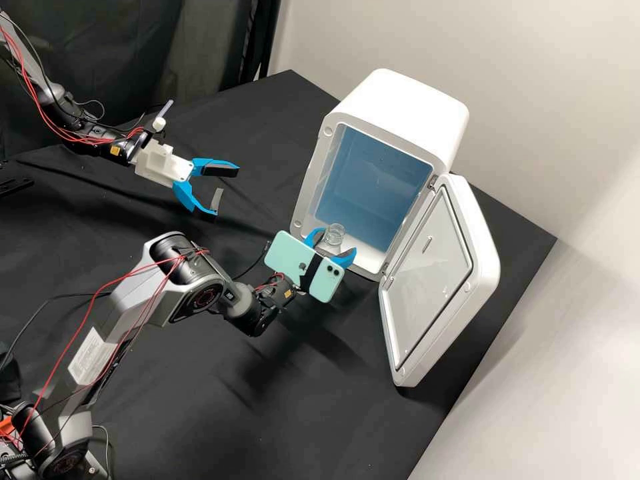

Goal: Place the flask in the incubator

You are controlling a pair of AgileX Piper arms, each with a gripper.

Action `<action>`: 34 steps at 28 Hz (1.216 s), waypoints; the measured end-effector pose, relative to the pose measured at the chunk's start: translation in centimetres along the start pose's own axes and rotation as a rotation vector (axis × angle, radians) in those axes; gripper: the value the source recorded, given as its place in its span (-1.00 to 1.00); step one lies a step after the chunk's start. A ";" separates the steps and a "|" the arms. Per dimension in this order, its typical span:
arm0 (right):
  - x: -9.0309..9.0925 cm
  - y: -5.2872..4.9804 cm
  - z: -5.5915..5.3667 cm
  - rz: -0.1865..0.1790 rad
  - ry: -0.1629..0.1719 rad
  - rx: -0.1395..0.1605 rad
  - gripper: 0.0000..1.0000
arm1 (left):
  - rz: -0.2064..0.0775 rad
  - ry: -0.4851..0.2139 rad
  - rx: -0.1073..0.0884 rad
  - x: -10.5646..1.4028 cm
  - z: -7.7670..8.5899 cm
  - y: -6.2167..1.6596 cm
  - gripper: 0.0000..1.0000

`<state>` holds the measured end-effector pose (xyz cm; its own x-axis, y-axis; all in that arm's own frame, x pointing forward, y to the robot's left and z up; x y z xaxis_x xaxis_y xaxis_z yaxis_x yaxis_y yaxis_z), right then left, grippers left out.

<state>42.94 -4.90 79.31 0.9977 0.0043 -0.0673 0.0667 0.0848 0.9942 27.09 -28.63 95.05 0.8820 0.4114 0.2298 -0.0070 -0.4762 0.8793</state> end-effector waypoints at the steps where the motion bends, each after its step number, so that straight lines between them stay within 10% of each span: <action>1: 0.2 0.2 -0.1 0.006 0.005 -0.002 -1.00 | 0.000 0.000 0.000 0.0 0.0 0.00 1.00; 25: 4.2 2.0 -0.4 0.012 -0.019 0.028 -1.00 | -0.005 -0.010 0.009 0.0 0.1 -0.04 1.00; 34: 5.8 2.1 -0.4 0.007 -0.022 0.102 -1.00 | -0.003 -0.013 0.013 -0.1 0.2 0.06 1.00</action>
<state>48.91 -4.35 80.96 0.9981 -0.0172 -0.0598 0.0595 -0.0169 0.9981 27.05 -28.85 94.99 0.8882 0.4026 0.2216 0.0015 -0.4847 0.8747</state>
